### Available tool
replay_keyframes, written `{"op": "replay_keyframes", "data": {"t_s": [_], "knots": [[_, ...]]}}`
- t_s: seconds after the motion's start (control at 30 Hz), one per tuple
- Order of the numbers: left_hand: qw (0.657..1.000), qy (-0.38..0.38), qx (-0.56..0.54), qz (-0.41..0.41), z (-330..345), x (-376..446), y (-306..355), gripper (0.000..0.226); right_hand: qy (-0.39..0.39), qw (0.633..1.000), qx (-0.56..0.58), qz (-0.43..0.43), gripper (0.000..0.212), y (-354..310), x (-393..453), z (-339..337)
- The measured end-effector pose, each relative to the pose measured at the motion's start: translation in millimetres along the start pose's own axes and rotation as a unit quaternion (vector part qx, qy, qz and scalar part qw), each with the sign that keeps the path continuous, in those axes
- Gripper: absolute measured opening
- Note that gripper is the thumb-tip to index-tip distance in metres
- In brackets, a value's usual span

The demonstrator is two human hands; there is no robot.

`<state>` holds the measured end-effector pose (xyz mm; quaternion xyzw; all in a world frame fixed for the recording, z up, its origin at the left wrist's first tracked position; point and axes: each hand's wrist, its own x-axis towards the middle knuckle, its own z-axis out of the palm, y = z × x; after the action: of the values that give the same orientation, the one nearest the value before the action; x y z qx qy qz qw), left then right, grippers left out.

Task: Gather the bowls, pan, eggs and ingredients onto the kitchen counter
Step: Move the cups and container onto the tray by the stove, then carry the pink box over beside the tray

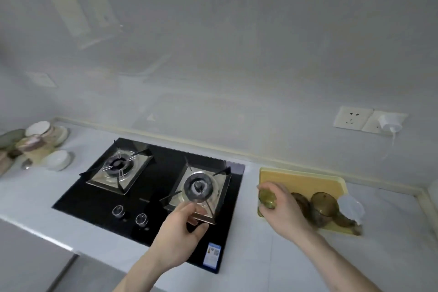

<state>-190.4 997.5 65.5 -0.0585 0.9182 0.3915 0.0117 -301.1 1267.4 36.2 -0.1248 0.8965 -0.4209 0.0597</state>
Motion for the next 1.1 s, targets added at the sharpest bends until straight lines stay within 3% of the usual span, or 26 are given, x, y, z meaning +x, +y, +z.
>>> {"op": "replay_keyframes", "data": {"t_s": [0.13,0.4,0.7,1.1], "knots": [[0.998,0.053,0.039,-0.025,-62,-51,-46,0.016,-0.128,0.989,0.017,-0.076,0.042,-82,-8,79],[0.979,0.172,0.084,-0.067,-184,-171,-147,0.019,-0.205,0.962,-0.012,-0.181,0.043,-239,-43,205],[0.961,0.232,0.106,-0.107,-271,-258,-222,0.024,-0.271,0.934,0.004,-0.234,0.051,-346,-77,306],[0.934,0.287,0.094,-0.190,-371,-271,-333,0.027,-0.331,0.910,0.022,-0.250,0.049,-444,-24,441]]}}
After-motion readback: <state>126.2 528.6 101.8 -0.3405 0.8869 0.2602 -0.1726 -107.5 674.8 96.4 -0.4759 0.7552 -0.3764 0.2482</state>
